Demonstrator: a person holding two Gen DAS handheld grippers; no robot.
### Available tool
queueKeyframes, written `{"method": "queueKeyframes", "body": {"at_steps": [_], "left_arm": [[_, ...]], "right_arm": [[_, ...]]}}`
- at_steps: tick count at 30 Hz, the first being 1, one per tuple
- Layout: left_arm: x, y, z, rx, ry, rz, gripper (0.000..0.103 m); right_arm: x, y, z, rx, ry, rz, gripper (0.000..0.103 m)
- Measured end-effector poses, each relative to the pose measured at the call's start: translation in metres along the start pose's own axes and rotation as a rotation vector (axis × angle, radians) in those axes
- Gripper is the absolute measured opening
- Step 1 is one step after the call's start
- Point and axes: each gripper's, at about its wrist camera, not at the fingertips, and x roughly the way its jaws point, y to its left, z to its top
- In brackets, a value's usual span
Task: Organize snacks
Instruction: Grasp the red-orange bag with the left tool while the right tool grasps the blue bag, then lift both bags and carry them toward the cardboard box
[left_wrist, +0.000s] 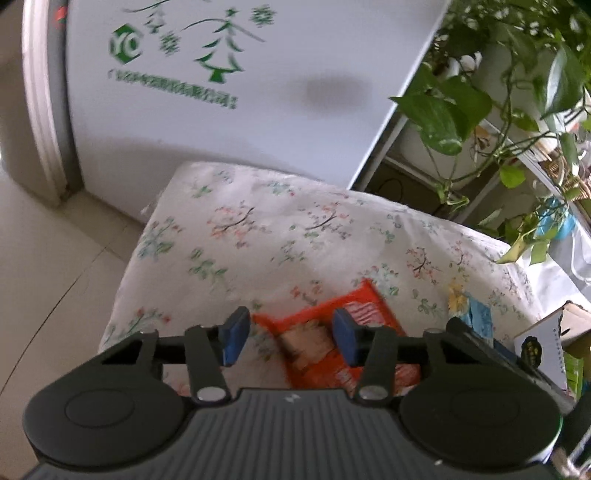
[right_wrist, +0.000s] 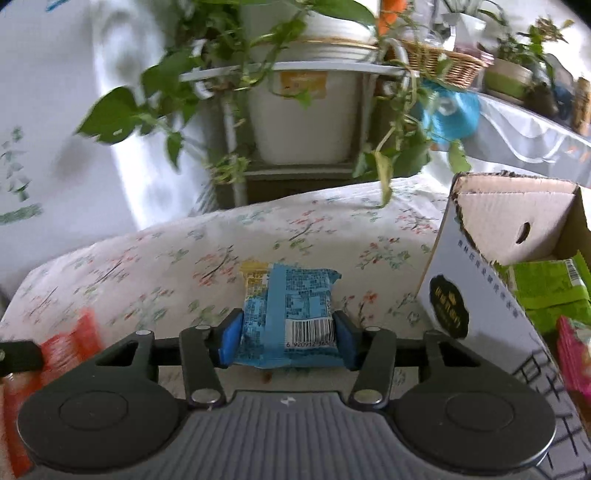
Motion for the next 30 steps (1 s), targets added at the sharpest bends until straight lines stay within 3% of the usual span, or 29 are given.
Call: {"method": "queueKeyframes", "body": {"at_steps": [6,8,9,10,13,17,24,27,30], "left_arm": [[-0.016,0.011,-0.018,-0.06,0.024,-0.02,0.043],[-0.021,0.013,-0.018,-0.081,0.007,-0.026,0.054],[-0.023,0.014,-0.015,-0.097,0.0,-0.023,0.072],[-0.025,0.013,-0.013,-0.106,-0.012,-0.02,0.082],[-0.022,0.003,-0.008,-0.068,-0.032,-0.031,0.083],[-0.007,-0.024,-0.009,0.135,0.017,-0.091,0.086],[0.0,-0.047,-0.024,0.573,0.045,-0.106,0.089],[0.002,-0.049,-0.027,0.658,0.043,-0.079,0.089],[-0.004,-0.048,-0.021,0.709,0.027,-0.11,0.089]], "right_arm": [[-0.031,-0.007,-0.02,-0.032,0.021,0.083,0.058],[-0.04,-0.012,-0.025,-0.025,0.025,0.103,0.058],[-0.045,-0.015,-0.028,-0.014,0.035,0.111,0.058],[-0.05,-0.017,-0.031,-0.002,0.039,0.112,0.058],[-0.064,-0.02,-0.04,0.011,0.046,0.085,0.058],[-0.07,-0.025,-0.043,0.042,0.063,0.097,0.058],[-0.067,-0.036,-0.041,0.096,0.068,0.11,0.058],[-0.065,-0.036,-0.04,0.107,0.069,0.109,0.058],[-0.065,-0.034,-0.04,0.101,0.066,0.105,0.058]]}}
